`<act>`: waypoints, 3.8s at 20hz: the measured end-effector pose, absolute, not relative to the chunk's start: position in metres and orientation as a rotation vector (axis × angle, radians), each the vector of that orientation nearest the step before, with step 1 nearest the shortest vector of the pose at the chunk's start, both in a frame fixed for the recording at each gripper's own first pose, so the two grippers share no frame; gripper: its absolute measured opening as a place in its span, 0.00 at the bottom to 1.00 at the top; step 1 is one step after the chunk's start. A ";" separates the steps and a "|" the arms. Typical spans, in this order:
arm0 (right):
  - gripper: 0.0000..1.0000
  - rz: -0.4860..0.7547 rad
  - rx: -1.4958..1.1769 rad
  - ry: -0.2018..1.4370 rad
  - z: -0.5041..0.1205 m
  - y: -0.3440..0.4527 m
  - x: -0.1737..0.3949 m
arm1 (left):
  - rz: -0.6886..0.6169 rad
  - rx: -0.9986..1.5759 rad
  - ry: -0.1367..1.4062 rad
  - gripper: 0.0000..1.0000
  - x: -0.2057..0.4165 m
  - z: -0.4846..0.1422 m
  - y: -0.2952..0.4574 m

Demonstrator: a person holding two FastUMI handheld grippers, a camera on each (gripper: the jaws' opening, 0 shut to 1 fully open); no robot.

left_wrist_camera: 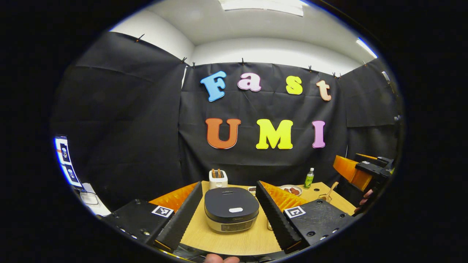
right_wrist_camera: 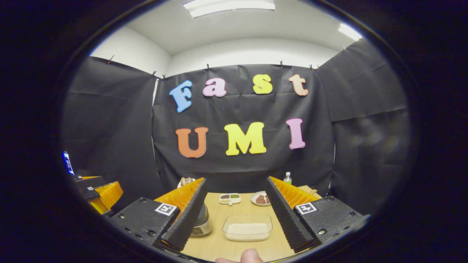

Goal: Close the left gripper, press the button to open the rice cooker; take a wooden spoon from the chopstick holder with the right hand, scoop a spoonful of rice and pour it into the rice cooker, then put the wooden spoon back into the chopstick holder.

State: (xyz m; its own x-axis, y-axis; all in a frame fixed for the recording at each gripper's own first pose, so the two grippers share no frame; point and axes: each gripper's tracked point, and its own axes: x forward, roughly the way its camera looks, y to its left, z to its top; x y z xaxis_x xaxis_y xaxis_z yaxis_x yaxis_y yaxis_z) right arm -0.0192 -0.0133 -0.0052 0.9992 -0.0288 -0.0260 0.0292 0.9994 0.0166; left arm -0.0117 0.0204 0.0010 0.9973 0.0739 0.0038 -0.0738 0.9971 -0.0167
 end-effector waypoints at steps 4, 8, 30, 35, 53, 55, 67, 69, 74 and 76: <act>0.99 -0.074 0.012 0.014 -0.003 -0.033 -0.029 | 0.051 0.006 0.002 0.95 -0.013 -0.003 0.005; 1.00 -0.088 0.017 0.020 -0.007 -0.044 -0.028 | 0.067 0.003 0.018 0.95 -0.008 -0.006 -0.003; 1.00 -0.042 0.064 0.128 -0.045 -0.092 0.108 | 0.140 -0.067 0.377 0.79 0.083 -0.072 -0.024; 0.99 -0.044 0.048 0.117 -0.047 -0.117 0.143 | 0.138 -0.091 0.555 0.40 0.116 -0.107 -0.024; 1.00 -0.073 0.148 0.209 -0.087 -0.176 0.204 | 0.142 -0.247 0.963 0.00 0.174 -0.209 0.009; 0.97 -0.092 0.148 0.203 -0.085 -0.186 0.205 | 0.145 -0.267 0.982 0.00 0.179 -0.213 0.010; 0.97 -0.114 0.166 0.210 -0.091 -0.192 0.204 | 0.137 -0.274 1.027 0.00 0.171 -0.229 0.012; 0.97 -0.121 0.146 0.201 -0.084 -0.196 0.203 | 0.151 -0.282 1.031 0.00 0.172 -0.227 0.012; 1.00 -0.161 0.132 0.137 -0.058 -0.209 0.193 | 0.126 -0.249 0.973 0.00 0.174 -0.196 0.011; 1.00 -0.183 0.130 0.137 -0.056 -0.215 0.188 | 0.130 -0.263 0.898 0.00 0.178 -0.172 0.012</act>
